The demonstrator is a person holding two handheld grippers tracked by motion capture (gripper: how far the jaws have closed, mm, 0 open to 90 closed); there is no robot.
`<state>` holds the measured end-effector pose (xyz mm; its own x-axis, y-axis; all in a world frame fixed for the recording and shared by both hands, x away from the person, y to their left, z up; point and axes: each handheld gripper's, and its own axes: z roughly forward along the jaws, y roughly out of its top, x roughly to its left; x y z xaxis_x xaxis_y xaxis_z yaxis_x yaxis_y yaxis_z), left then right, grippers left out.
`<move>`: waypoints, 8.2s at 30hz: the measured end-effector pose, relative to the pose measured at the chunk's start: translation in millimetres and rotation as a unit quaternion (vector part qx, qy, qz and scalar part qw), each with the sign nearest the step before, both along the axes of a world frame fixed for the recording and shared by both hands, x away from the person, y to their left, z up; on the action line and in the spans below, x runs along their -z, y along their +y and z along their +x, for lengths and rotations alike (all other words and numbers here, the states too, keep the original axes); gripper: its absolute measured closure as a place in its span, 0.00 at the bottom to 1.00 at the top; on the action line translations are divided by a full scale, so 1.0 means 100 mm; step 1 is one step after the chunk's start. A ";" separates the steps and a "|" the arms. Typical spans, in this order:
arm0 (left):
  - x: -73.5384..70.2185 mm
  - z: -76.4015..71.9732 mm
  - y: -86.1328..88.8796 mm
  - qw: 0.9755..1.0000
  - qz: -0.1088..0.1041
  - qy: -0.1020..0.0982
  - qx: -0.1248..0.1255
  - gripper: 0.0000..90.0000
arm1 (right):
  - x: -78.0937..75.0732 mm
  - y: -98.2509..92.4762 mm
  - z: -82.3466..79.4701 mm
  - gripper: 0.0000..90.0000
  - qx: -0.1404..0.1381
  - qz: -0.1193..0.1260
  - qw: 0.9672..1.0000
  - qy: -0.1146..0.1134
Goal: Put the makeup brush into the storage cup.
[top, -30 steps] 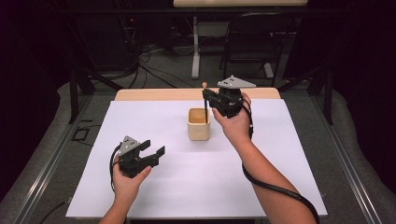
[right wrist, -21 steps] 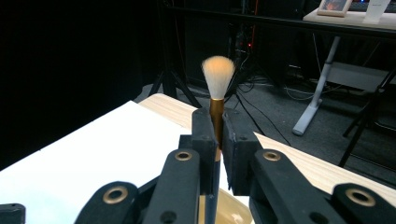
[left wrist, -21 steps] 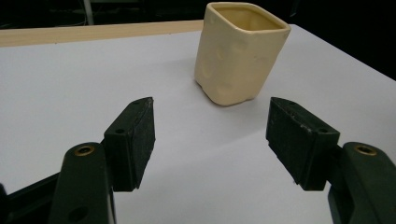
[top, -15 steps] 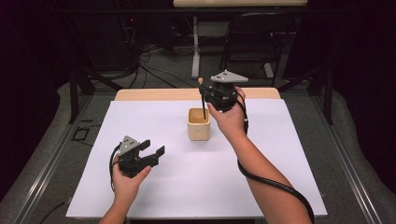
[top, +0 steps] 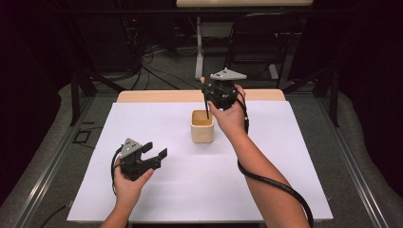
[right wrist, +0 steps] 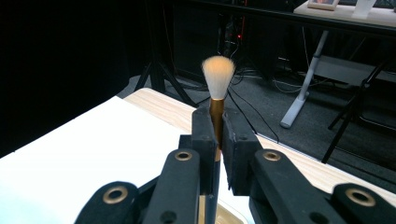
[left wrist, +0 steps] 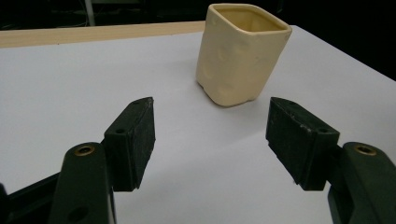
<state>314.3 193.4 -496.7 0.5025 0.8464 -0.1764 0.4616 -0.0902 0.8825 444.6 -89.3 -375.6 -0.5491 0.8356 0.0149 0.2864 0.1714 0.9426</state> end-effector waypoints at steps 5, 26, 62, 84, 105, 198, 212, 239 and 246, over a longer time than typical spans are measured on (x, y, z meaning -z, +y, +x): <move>0.00 0.00 0.00 1.000 0.000 -0.001 0.000 0.37 | 0.03 0.03 0.04 0.93 0.006 0.001 1.000 0.005; 0.00 0.00 -0.01 1.000 0.000 0.000 0.002 0.37 | 0.12 0.14 0.07 0.93 0.014 -0.001 1.000 0.014; 0.00 0.00 -0.01 1.000 0.003 0.001 0.003 0.37 | 0.47 0.11 0.11 0.93 0.024 -0.004 0.999 0.043; 0.01 0.01 -0.01 1.000 0.004 0.001 0.002 0.37 | 0.60 0.13 0.12 0.93 0.024 -0.011 0.998 0.053; 0.02 0.01 -0.01 1.000 0.003 0.002 0.002 0.37 | 0.70 0.12 0.11 0.93 0.023 -0.024 0.998 0.062; 0.02 0.01 0.00 1.000 -0.002 0.003 -0.001 0.37 | 0.86 0.16 0.13 0.82 0.023 -0.061 0.995 0.079; 0.02 0.01 0.01 1.000 -0.001 0.003 -0.001 0.37 | 0.85 0.14 0.13 0.59 0.032 -0.056 0.995 0.081; 0.02 0.02 0.02 1.000 -0.004 0.006 -0.002 0.37 | 0.73 0.11 0.03 0.51 0.003 -0.041 0.997 0.070; 0.02 0.02 0.02 1.000 -0.004 0.006 -0.001 0.37 | 0.66 0.08 0.00 0.50 -0.003 -0.036 0.997 0.074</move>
